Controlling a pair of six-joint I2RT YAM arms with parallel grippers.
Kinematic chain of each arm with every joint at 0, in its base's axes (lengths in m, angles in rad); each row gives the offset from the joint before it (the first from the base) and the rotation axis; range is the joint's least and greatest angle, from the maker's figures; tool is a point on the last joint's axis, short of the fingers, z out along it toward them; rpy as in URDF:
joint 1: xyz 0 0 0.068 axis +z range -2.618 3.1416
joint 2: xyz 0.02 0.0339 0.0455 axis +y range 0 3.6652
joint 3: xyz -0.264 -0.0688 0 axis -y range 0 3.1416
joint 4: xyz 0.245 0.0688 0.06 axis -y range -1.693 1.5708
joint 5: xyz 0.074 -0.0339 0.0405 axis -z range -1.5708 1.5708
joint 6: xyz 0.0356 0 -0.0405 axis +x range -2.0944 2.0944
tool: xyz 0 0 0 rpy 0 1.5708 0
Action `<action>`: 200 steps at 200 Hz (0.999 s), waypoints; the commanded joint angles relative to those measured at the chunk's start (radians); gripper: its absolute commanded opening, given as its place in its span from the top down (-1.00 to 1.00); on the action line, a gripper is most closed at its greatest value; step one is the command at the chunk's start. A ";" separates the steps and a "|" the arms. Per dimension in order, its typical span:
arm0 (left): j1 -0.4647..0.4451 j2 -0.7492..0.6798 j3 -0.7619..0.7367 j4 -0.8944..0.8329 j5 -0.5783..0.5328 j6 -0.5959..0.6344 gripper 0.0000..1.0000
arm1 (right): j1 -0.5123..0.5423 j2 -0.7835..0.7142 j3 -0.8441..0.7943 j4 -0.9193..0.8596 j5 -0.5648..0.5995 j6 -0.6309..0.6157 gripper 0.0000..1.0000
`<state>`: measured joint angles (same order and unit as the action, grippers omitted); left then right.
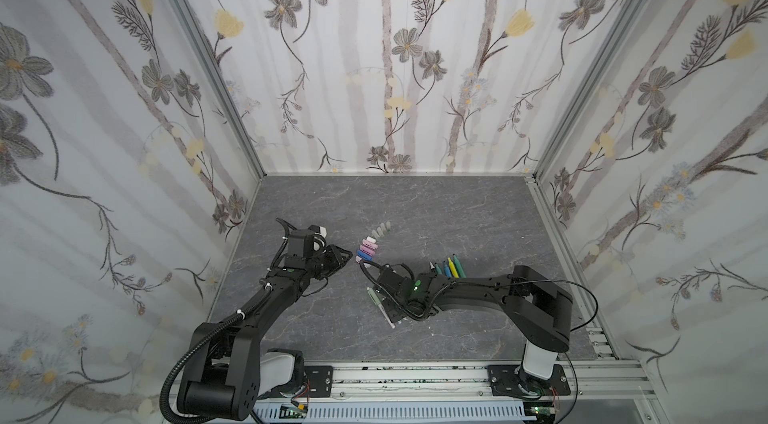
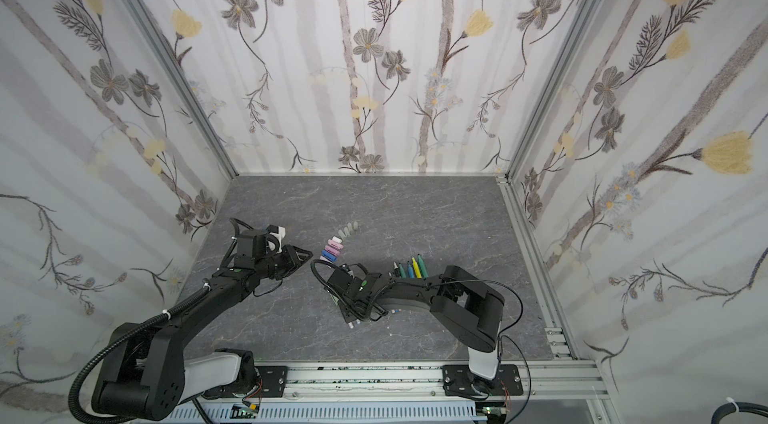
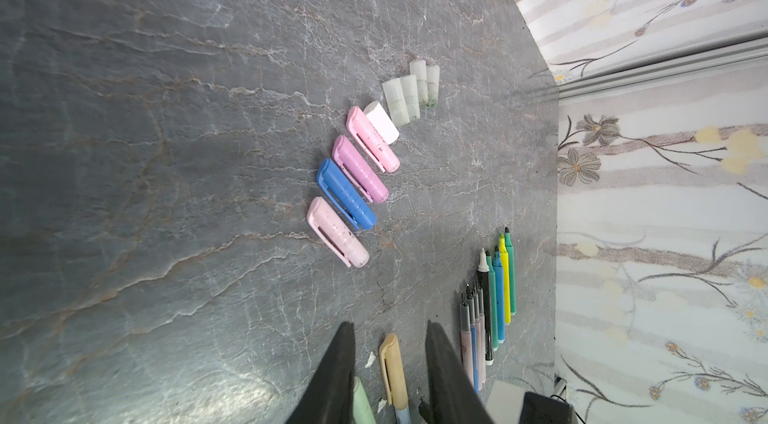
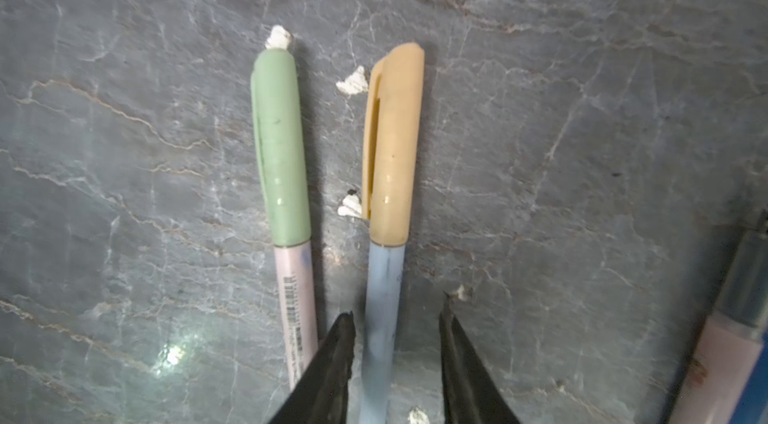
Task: Open the pen caps
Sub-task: 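Grasp the beige-capped light blue pen body with the right gripper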
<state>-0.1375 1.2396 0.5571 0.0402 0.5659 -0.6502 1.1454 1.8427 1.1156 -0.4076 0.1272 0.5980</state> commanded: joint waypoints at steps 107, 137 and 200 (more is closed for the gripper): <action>-0.003 0.008 0.030 -0.003 0.069 0.043 0.41 | -0.015 -0.027 -0.040 -0.031 -0.011 -0.005 0.91; -0.037 -0.018 0.046 -0.016 0.094 0.044 0.41 | -0.068 -0.122 -0.079 0.002 -0.039 -0.024 0.97; -0.225 0.009 0.065 0.053 0.071 -0.045 0.38 | -0.196 -0.318 -0.108 0.067 -0.123 -0.066 1.00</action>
<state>-0.3107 1.2346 0.6083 0.0357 0.6472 -0.6483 0.9722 1.5620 1.0023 -0.3759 0.0467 0.5560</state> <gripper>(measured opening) 0.307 0.072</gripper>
